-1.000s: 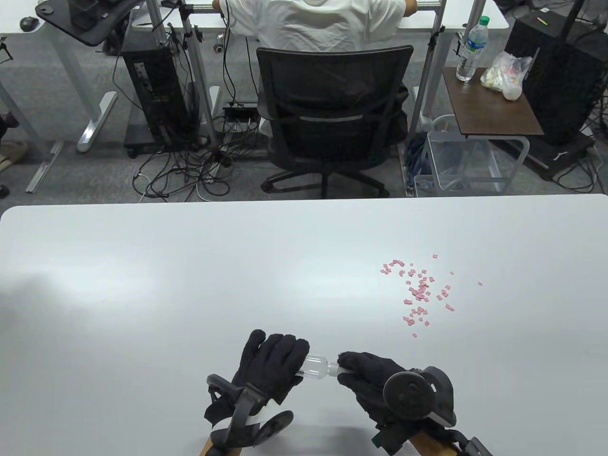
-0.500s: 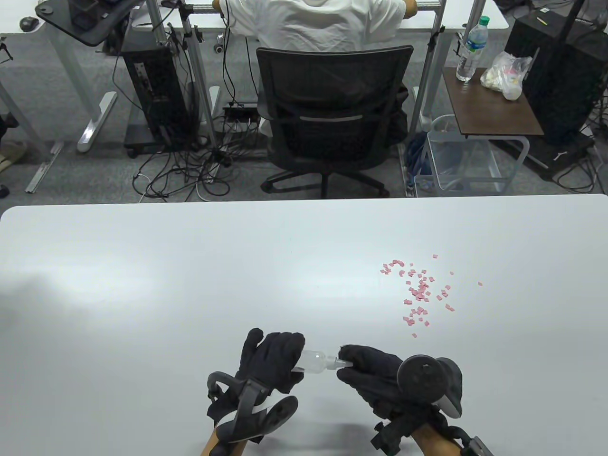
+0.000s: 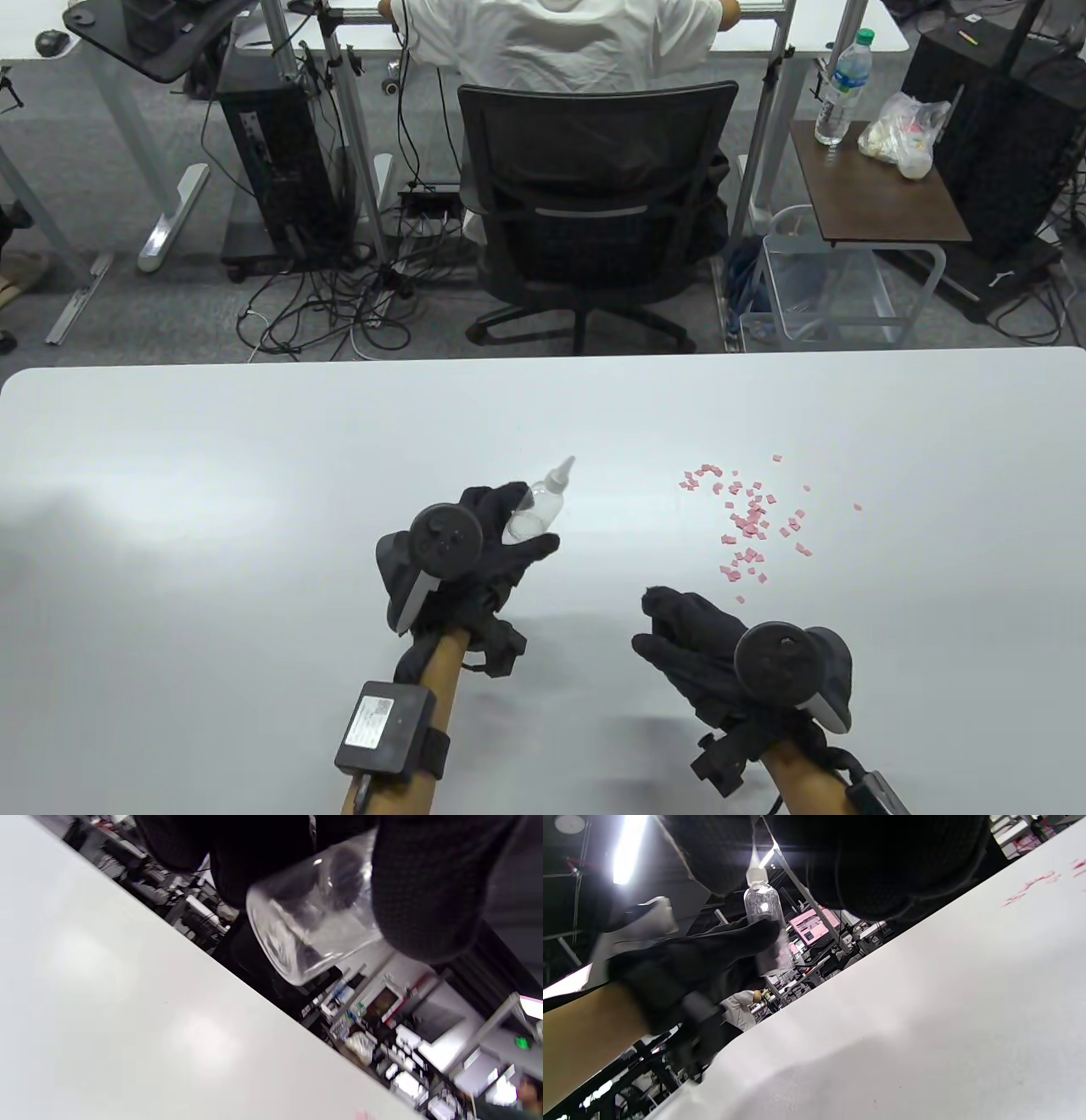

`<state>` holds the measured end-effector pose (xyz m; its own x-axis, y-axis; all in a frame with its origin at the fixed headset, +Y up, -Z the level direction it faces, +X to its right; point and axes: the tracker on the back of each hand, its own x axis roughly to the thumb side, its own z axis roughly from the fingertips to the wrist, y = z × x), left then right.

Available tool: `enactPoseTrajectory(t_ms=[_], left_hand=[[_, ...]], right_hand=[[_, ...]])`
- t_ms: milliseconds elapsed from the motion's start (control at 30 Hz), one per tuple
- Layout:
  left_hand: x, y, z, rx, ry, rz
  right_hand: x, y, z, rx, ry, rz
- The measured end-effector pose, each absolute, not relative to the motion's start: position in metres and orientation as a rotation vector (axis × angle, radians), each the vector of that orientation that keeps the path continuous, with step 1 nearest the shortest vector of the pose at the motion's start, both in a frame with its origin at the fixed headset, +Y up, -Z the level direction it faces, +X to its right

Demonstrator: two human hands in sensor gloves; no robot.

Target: Squeeze empty conical bottle to blow paper scraps with air puff

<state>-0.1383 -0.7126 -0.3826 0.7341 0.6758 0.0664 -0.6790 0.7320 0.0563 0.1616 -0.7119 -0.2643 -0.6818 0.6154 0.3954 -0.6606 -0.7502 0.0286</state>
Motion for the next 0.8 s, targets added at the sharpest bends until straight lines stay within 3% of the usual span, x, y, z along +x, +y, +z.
enactPoseTrajectory(t_ms=[467,800], left_hand=[[-0.138,-0.751,-0.448,0.017,0.114,0.604],[-0.142,-0.773,-0.454,-0.044,0.133,0.628]], right_hand=[[0.155,-0.712,-0.266,0.507,-0.161,2.561],[0.154,-0.718,-0.269,0.552,-0.054,2.592]])
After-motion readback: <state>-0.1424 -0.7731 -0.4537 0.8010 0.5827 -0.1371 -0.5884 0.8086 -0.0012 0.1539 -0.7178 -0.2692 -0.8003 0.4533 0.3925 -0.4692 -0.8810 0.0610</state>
